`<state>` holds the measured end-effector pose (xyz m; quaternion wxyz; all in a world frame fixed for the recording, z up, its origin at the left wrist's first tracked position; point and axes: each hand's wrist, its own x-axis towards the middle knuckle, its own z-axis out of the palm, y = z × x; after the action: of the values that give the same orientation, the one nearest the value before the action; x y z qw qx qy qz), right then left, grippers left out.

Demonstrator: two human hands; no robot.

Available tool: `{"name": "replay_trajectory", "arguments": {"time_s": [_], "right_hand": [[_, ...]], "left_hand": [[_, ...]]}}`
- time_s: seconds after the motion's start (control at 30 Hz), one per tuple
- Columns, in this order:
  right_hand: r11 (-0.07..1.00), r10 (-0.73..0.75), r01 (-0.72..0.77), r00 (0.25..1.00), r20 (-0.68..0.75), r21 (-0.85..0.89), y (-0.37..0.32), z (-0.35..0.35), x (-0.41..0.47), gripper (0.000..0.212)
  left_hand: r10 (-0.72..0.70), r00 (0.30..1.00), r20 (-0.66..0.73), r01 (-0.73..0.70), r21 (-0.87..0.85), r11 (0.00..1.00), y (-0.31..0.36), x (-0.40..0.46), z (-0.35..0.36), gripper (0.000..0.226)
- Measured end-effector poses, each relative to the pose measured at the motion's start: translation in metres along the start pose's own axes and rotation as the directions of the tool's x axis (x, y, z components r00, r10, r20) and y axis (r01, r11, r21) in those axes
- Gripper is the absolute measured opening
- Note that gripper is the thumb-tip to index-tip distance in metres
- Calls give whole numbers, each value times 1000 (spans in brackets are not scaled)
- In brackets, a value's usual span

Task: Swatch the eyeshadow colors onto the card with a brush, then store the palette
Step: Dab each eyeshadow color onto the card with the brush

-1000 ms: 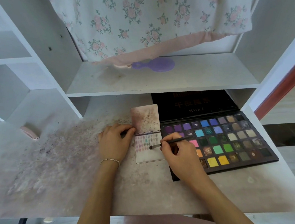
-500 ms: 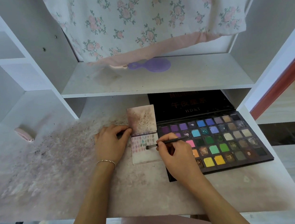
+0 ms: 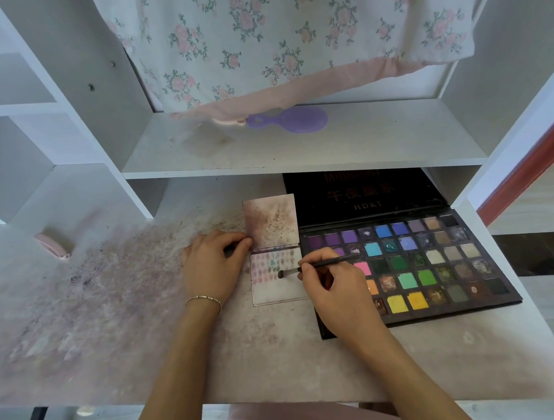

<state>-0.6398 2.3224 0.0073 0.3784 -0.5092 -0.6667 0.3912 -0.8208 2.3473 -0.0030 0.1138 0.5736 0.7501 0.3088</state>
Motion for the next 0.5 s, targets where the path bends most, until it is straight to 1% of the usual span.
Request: {"name": "replay_trajectory", "arguments": {"time_s": [0.3, 0.5], "right_hand": [[1000, -1, 1, 1000, 1, 7, 0, 0, 0, 26], [991, -83, 97, 987, -141, 97, -2, -3, -2, 32]], "left_hand": [[7, 1000, 7, -7, -9, 1000, 1, 1, -1, 15], [10, 1000, 8, -10, -16, 1000, 3, 1, -2, 15]]}}
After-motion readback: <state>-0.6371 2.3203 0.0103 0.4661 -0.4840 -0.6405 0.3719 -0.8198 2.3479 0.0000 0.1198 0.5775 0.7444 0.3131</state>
